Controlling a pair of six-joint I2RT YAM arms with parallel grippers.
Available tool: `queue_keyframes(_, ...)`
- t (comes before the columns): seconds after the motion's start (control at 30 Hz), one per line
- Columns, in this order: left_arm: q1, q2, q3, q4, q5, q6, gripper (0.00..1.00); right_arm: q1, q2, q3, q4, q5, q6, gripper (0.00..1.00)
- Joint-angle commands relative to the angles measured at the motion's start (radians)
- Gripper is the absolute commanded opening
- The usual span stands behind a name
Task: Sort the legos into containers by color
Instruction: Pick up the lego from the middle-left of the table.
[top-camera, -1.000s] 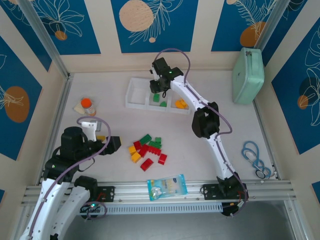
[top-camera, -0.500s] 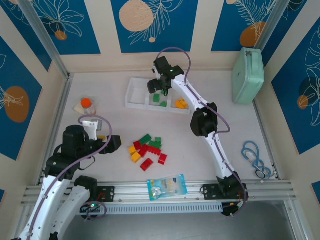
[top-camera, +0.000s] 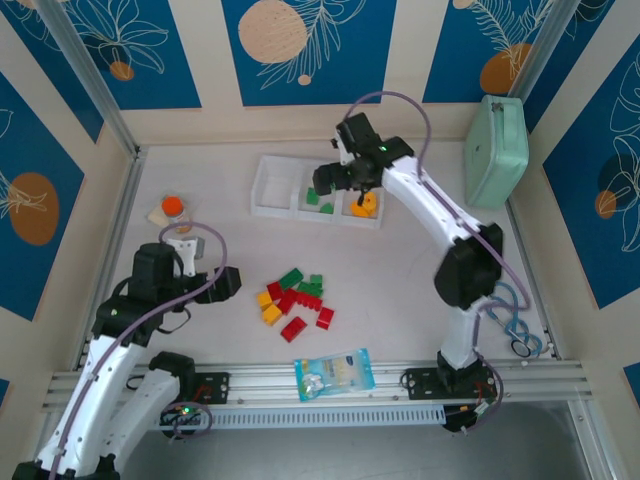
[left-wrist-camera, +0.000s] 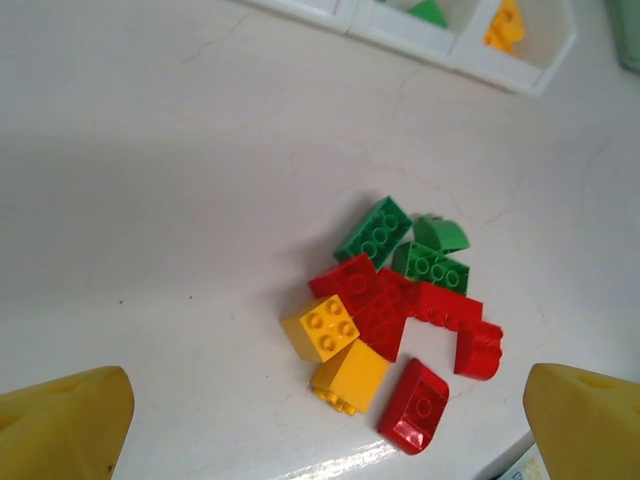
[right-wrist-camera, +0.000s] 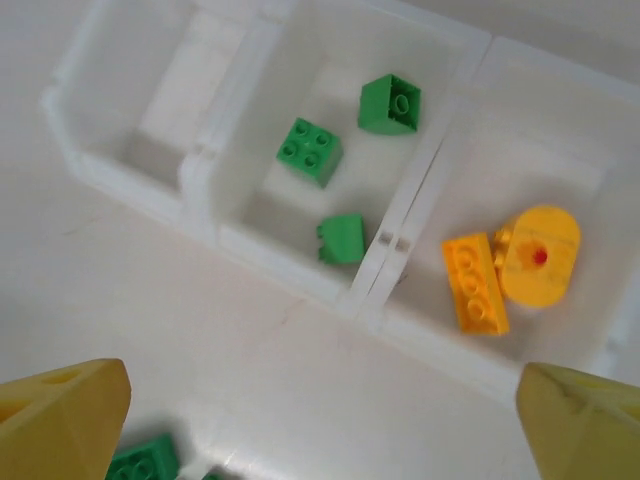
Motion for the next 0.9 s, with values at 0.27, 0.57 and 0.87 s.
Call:
queue_keyframes(0.27, -0.246, 0.189, 0.063, -0.087, -0.185, -0.106, 1.00, 0.012, -0.523, -0.733, 0.221, -0.184, 0.130, 1.00)
queue_keyframes(0.57, -0.358, 0.345, 0.045, -0.011, -0.260, -0.197, 0.97, -0.002, -0.712, -0.962, 0.223, -0.176, 0.153, 1.00)
queue_keyframes(0.87, -0.377, 0.526, 0.039, 0.052, -0.286, -0.299, 0.88, -0.001, -0.682, -0.986, 0.235, -0.204, 0.177, 0.98)
